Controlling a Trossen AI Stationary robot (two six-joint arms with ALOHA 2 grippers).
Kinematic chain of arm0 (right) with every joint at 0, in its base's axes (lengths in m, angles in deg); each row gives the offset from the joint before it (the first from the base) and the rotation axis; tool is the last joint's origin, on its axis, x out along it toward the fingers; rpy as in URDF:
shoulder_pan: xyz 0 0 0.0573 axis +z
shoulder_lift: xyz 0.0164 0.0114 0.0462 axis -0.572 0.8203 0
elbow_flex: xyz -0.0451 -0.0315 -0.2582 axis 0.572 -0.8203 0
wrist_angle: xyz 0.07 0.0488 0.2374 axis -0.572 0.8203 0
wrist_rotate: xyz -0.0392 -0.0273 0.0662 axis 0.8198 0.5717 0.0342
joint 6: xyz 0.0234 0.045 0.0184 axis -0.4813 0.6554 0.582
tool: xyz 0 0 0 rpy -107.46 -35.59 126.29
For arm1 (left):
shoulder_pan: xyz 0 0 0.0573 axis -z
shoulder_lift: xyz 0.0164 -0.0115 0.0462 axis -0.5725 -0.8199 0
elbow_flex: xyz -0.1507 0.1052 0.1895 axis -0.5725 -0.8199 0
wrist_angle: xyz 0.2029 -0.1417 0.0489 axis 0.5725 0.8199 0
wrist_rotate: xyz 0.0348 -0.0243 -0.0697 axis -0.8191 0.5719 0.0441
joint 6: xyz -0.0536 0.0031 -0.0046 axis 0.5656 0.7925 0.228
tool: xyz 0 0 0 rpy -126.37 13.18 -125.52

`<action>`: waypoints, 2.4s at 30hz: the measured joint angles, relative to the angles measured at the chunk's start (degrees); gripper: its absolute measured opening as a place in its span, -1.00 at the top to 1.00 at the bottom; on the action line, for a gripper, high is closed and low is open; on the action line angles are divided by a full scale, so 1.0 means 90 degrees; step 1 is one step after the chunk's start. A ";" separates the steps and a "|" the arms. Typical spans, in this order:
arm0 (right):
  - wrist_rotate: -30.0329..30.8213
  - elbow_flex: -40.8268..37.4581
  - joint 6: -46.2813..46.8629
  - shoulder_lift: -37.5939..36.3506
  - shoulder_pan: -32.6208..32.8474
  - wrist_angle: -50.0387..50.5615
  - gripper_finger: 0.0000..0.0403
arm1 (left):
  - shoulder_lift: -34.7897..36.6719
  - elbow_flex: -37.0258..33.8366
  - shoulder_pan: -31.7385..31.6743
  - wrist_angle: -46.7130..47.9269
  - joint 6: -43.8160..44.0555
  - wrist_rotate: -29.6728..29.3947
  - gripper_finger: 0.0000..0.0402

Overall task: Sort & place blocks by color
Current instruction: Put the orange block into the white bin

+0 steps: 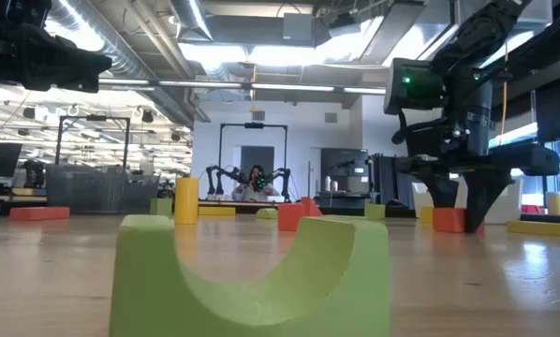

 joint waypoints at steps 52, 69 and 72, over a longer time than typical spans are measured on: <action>0.2214 0.3635 0.6564 -0.0788 -0.4620 0.3665 0.34 | -0.0001 0.0000 -0.0002 0.0000 0.0000 0.0002 1.00; 0.1603 0.1448 0.6507 -0.0789 -0.5250 0.1651 0.34 | -0.0001 0.0000 0.0000 -0.0001 0.0000 -0.0001 1.00; 0.1450 0.1305 0.6507 -0.0789 -0.5250 0.1523 0.34 | -0.0001 0.0000 -0.0002 -0.0001 0.0000 -0.0001 1.00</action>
